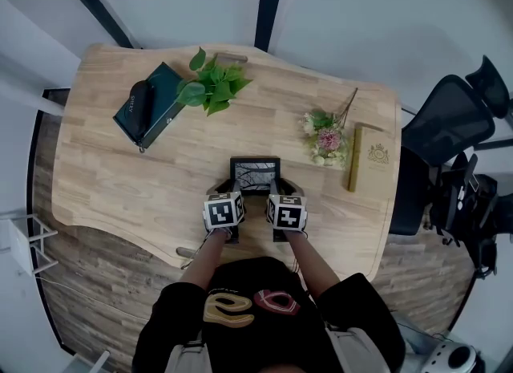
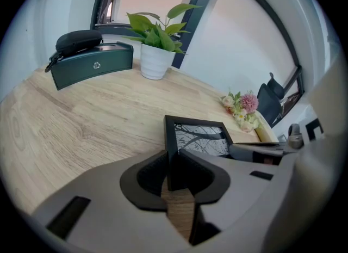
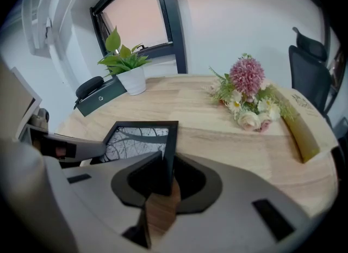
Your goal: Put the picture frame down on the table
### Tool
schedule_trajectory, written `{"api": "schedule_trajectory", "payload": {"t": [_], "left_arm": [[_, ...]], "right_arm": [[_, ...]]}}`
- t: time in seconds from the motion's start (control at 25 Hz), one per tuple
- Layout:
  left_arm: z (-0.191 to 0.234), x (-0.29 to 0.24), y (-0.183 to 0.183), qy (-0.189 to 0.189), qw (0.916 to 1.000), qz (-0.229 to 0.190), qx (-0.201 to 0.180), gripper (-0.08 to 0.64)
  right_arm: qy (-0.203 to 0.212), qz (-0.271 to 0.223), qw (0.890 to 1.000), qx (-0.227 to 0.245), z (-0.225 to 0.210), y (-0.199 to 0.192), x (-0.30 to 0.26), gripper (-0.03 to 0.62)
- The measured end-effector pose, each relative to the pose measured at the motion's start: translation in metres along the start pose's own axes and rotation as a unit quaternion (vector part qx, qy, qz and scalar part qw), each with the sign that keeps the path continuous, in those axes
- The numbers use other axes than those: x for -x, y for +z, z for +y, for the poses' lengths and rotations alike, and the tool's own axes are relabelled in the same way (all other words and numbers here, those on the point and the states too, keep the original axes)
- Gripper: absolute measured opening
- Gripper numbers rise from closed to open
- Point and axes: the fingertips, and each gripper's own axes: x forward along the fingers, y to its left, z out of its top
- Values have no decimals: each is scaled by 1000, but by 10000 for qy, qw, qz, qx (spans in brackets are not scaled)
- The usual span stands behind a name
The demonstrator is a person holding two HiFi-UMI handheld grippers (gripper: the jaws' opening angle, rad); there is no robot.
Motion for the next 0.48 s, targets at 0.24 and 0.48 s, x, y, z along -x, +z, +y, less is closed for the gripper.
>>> {"api": "schedule_trajectory", "payload": {"t": [0.24,0.48], "left_arm": [[0,0,0,190,9997,-97,-93,83],[5,-1,5,192,9990,-380,-105,162]], "right_arm": [[163,35,9998,-94,0,1,0,80],[253,-5,9991,-337,-8,0,7,137]]}}
